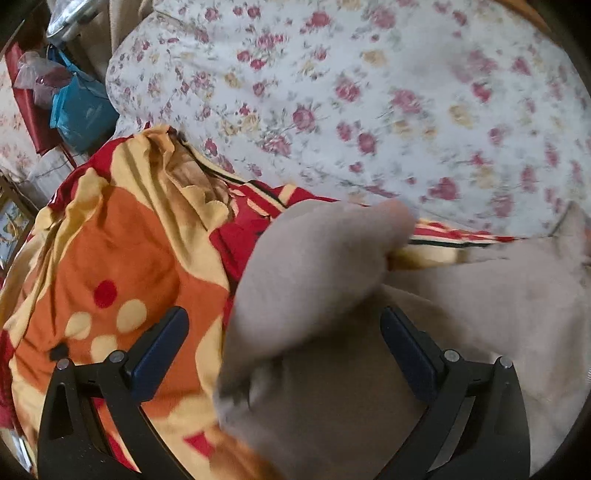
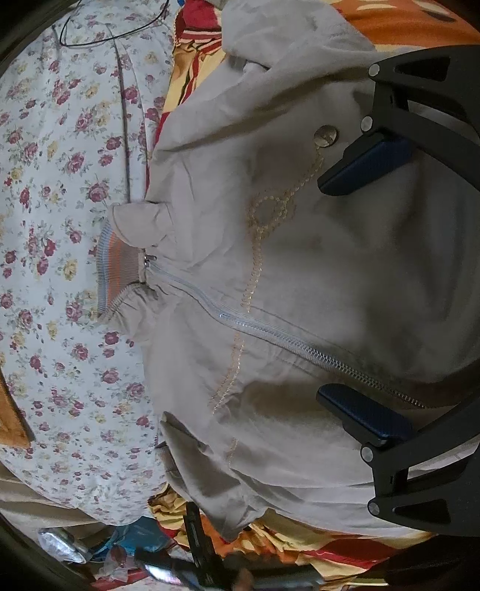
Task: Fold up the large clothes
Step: 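Grasp the jacket sleeve with the left gripper and lift it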
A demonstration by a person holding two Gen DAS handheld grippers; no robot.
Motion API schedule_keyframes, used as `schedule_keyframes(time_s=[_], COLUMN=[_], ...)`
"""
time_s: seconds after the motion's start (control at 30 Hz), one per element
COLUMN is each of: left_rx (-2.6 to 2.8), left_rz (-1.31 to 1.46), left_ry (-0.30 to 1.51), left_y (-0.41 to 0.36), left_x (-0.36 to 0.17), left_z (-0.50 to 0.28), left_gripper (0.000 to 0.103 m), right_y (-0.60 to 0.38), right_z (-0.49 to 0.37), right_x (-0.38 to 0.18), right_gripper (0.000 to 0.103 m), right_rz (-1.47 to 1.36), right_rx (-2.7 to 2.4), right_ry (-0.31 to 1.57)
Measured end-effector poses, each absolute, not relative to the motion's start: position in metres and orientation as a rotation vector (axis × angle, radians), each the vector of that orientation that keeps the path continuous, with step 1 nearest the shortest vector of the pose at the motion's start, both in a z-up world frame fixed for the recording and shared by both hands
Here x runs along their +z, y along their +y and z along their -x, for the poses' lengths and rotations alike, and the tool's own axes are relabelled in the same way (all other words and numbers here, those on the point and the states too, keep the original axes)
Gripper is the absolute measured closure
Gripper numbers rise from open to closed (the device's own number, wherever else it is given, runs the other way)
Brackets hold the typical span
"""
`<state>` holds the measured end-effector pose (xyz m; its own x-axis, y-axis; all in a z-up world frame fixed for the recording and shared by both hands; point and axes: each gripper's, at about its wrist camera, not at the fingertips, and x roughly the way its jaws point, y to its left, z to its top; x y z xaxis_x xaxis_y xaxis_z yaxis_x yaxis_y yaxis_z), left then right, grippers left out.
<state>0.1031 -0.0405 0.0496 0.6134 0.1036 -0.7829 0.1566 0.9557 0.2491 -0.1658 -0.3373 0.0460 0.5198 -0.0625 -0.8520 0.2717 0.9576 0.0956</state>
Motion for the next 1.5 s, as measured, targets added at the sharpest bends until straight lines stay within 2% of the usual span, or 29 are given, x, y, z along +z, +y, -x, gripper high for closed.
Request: schedule_keyframes(time_s=[0.1,0.17,0.2,0.23,0.27,0.3,0.33,0.43,0.57,0.8,0.9,1.0,1.07,1.13,1.27,1.37,1.43,1.5], left_rx=[-0.056,-0.060,-0.071,-0.077,-0.077,-0.076,-0.088,-0.137,-0.275,-0.644,-0.789,-0.902,-0.930,-0.942,-0.906,-0.851,-0.767,-0.652], left_rz=[-0.331,-0.361,-0.383,-0.393,-0.398,-0.383,-0.333,-0.193,-0.076,0.148,0.202,0.182,0.140,0.071,-0.021,-0.043,-0.063,-0.111], left_ry=[0.920,0.919,0.925,0.935,0.947,0.965,0.986,0.978,0.925,0.847,0.844,0.867,0.900,0.987,1.081,1.034,0.953,0.916], left_y=[-0.046,-0.052,-0.055,-0.055,-0.055,-0.052,-0.046,-0.032,-0.031,-0.076,-0.107,-0.152,-0.178,-0.203,-0.210,-0.180,-0.147,-0.125], left_x=[0.038,0.035,0.030,0.027,0.025,0.024,0.026,0.048,0.099,0.184,0.193,0.180,0.156,0.125,0.093,0.105,0.114,0.109], left_z=[-0.115,-0.115,-0.116,-0.119,-0.120,-0.122,-0.123,-0.117,-0.090,-0.026,-0.007,0.024,0.041,0.055,0.072,0.080,0.081,0.077], left_gripper=[0.001,0.008,0.023,0.050,0.066,0.094,0.098,0.100,0.100,0.100,0.100,0.099,0.091,0.051,0.047,0.032,0.018,0.018], right_y=[-0.336,-0.336,-0.336,-0.335,-0.335,-0.334,-0.335,-0.337,-0.343,-0.357,-0.368,-0.387,-0.401,-0.413,-0.428,-0.422,-0.408,-0.391], right_z=[0.163,0.161,0.161,0.160,0.160,0.159,0.159,0.160,0.164,0.173,0.180,0.187,0.192,0.197,0.207,0.209,0.205,0.200], right_x=[0.044,0.042,0.042,0.042,0.042,0.041,0.041,0.043,0.049,0.065,0.074,0.082,0.086,0.089,0.098,0.104,0.106,0.104], right_gripper=[0.001,0.001,0.001,0.000,0.000,0.000,0.000,0.001,0.001,0.001,0.001,0.001,0.001,0.001,0.001,0.001,0.001,0.001], right_rz=[-0.218,-0.209,-0.205,-0.202,-0.199,-0.196,-0.196,-0.210,-0.262,-0.306,-0.332,-0.385,-0.422,-0.457,-0.488,-0.463,-0.423,-0.355], right_rx=[-0.194,-0.192,-0.192,-0.190,-0.189,-0.189,-0.188,-0.187,-0.194,-0.236,-0.280,-0.317,-0.348,-0.381,-0.412,-0.342,-0.246,-0.166], right_ry=[1.017,1.024,1.024,1.025,1.026,1.025,1.024,1.011,0.978,0.907,0.859,0.819,0.797,0.773,0.737,0.746,0.776,0.807])
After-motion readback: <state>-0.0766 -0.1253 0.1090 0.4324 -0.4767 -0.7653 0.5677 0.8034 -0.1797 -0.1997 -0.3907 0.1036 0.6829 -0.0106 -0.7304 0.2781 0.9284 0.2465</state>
